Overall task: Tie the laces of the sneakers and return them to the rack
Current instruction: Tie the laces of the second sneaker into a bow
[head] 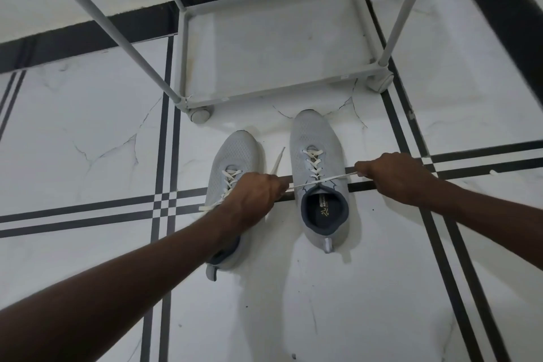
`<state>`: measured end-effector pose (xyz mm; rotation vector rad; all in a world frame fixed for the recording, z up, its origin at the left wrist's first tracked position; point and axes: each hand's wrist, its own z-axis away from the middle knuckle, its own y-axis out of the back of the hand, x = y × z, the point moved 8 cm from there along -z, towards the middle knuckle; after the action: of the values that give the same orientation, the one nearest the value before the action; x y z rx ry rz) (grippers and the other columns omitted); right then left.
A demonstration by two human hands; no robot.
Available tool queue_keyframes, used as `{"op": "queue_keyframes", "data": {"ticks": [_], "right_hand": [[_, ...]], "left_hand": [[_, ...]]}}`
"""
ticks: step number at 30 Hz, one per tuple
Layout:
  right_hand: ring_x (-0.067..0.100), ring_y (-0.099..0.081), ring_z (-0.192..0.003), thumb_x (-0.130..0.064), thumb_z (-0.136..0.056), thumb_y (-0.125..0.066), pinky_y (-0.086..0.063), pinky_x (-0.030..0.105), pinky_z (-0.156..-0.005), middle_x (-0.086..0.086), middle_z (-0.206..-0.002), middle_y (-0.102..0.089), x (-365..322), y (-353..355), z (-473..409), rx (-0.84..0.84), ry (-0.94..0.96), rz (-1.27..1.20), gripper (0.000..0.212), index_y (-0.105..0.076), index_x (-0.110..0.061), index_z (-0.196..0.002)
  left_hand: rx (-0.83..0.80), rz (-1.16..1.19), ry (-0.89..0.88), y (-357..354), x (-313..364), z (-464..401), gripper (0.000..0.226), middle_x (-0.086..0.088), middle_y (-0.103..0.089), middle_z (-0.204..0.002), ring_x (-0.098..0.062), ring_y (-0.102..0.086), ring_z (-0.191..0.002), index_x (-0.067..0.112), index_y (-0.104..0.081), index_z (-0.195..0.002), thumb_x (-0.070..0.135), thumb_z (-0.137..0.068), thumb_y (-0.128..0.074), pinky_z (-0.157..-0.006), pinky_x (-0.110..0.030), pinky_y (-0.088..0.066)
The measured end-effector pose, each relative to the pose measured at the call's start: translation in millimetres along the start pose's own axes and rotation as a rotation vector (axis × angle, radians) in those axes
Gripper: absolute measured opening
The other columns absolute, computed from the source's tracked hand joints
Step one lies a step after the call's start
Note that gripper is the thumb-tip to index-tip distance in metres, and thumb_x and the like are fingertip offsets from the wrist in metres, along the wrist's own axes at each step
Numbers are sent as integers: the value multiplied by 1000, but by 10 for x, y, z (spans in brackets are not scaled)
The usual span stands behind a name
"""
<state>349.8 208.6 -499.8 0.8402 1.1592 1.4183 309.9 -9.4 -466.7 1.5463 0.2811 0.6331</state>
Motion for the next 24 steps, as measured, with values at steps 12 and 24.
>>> {"op": "queue_keyframes", "data": {"ticks": [12, 24], "right_hand": [[5, -60, -54, -16, -93, -55, -48, 22, -56, -12, -58, -65, -87, 401, 36, -75, -42, -601, 22, -59, -24, -73], [24, -70, -85, -11, -91, -63, -57, 37, -83, 15, -101, -75, -431, 500, -190, -110, -100, -1519, 19, -71, 1, -104]], "left_hand": [[-236, 1036, 577, 61, -454, 121, 13, -18, -73, -75, -26, -66, -62, 1, -69, -80, 8, -90, -66, -60, -29, -54], [-93, 1555, 564, 160, -260, -396, 9, -11, -74, -97, -20, -70, -92, 11, -71, -97, 15, -91, -66, -81, -28, -55]]}}
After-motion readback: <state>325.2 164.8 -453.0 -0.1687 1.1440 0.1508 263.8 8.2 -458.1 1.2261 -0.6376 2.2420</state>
